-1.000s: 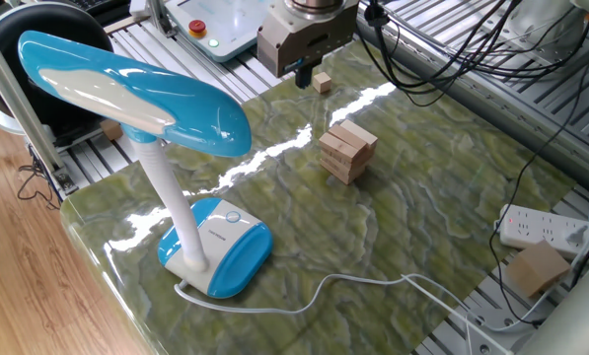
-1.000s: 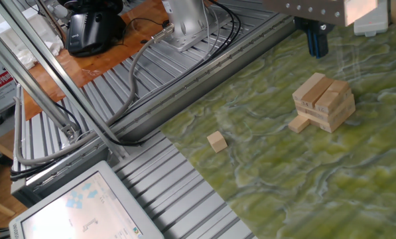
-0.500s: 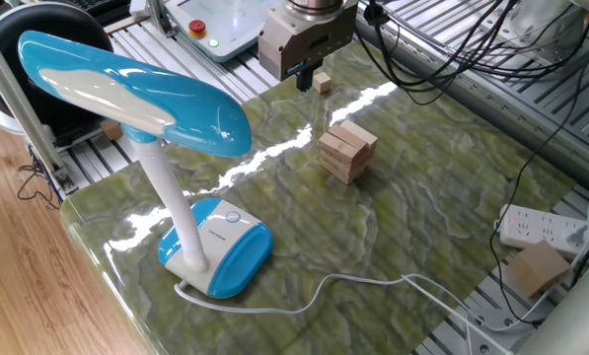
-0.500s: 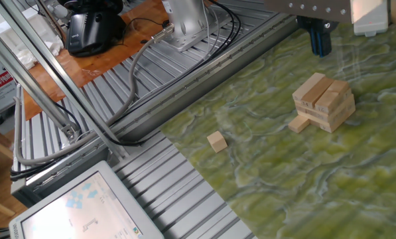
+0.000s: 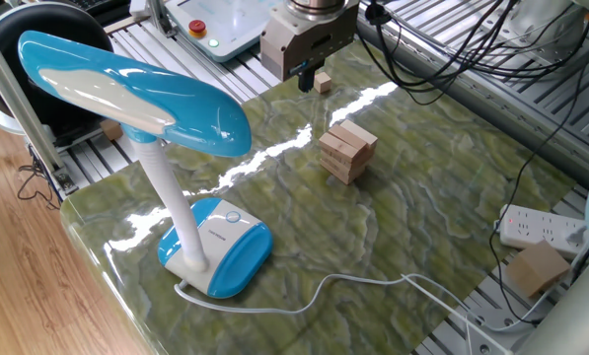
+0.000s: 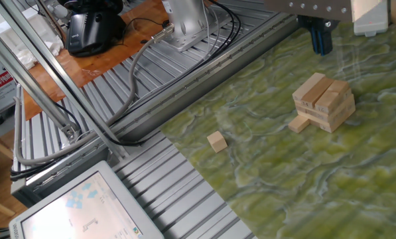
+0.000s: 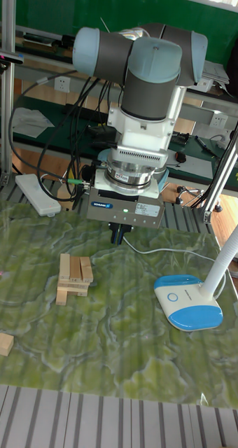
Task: Turn on the desk lamp by pressing the button
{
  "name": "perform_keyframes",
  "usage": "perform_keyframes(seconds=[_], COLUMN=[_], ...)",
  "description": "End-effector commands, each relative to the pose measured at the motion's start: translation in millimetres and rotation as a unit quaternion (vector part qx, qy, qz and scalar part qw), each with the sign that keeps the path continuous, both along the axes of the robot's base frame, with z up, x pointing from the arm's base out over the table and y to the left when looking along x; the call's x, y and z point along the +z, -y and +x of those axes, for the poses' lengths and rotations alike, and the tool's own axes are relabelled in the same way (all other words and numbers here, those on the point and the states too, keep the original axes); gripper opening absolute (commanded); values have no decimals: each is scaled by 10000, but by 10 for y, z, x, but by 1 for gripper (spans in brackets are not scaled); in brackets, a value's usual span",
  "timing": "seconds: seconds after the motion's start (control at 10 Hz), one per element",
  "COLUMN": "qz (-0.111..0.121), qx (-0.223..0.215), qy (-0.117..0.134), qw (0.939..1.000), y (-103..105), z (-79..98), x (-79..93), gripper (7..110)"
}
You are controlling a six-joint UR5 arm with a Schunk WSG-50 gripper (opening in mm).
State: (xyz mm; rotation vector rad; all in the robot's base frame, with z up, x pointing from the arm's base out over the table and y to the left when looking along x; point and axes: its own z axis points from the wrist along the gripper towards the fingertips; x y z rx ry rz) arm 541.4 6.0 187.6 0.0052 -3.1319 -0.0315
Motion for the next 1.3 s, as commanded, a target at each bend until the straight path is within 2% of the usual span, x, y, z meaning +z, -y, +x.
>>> perform_keyframes(seconds=[0.0,0.3,0.5,0.7,1.1,1.2], qz=[126,126,12,21,0,-129], qx=[-25,-49,-68,-108,-124,-173], qy=[-108,-78,129,282,374,353], qw=[9999,9999,9999,9995,9992,9991], y=[-69,-67,-5,-15,-9,48], z=[-53,-37,69,159,226,210], x=[-12,-13,-17,-40,-125,-120], gripper=[7,7,7,7,7,7])
